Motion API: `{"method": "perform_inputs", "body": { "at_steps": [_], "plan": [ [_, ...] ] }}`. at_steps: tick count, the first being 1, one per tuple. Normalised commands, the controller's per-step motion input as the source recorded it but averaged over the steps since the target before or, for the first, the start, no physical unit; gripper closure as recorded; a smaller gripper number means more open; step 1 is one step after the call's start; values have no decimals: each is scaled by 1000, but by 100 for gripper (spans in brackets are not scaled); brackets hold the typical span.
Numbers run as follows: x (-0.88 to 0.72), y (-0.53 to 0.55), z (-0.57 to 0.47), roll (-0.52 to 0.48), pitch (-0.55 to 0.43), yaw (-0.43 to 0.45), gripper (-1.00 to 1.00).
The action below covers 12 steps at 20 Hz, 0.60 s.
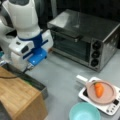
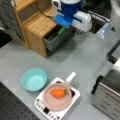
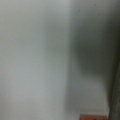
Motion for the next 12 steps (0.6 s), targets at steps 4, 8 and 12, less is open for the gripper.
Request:
{"method": "perform_inputs", "body": {
  "at_steps": [4, 8, 12],
  "plan": [
    [-217, -326, -155, -42, -99, 159, -100],
    [-185, -204, -182, -31, -106, 122, -100],
    [-158, -54, -117, -53, -93, 87, -100]
  ]
}}
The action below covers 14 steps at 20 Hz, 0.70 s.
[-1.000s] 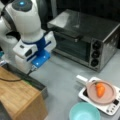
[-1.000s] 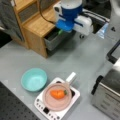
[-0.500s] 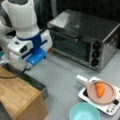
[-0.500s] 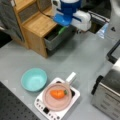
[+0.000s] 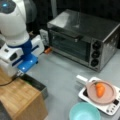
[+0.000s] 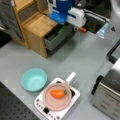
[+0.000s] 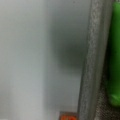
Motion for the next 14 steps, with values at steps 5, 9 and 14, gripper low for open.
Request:
{"method": "perform_inputs", "body": {
  "at_steps": [5, 9, 14],
  "plan": [
    [-175, 32, -81, -77, -91, 63, -100],
    [-204, 106, -121, -85, -100, 45, -100],
    [-237, 177, -244, -75, -125, 37, -100]
  ]
}}
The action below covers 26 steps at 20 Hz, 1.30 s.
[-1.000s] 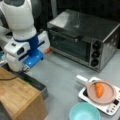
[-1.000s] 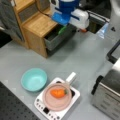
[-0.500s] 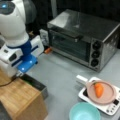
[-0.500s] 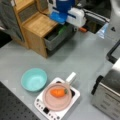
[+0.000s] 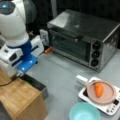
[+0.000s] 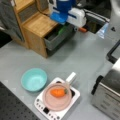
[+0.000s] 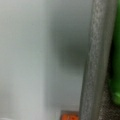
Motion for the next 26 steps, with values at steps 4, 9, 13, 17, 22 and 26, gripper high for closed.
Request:
{"method": "perform_inputs", "body": {
  "at_steps": [4, 9, 13, 17, 22, 26],
  "plan": [
    [-200, 172, -335, -26, -160, 42, -100],
    [-145, 130, -240, -15, -176, 26, -100],
    [-98, 91, -156, 14, -178, 23, -100],
    [-112, 134, -139, 43, -147, 11, -100],
    [-123, 209, -138, 54, -123, -20, -100],
    [-85, 330, -89, 52, -105, -68, -100]
  ]
}}
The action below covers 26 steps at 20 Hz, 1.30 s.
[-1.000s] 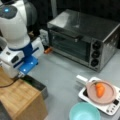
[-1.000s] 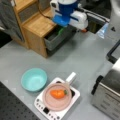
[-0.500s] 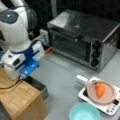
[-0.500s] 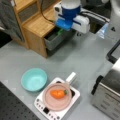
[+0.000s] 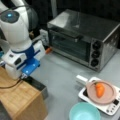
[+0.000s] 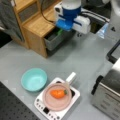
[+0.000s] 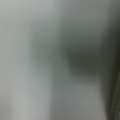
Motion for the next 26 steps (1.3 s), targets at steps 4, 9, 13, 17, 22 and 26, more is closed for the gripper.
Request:
{"method": "perform_inputs", "body": {
  "at_steps": [4, 9, 13, 17, 22, 26],
  "plan": [
    [-29, 418, -25, 66, -97, -105, -100],
    [1, 455, 2, 64, -84, -160, -100],
    [7, 449, 1, 59, -72, -183, -100],
    [12, 415, 5, 64, -75, -170, -100],
    [5, 295, 8, 72, -80, -149, -100],
    [6, 192, 5, 78, -82, -122, -100]
  ]
}}
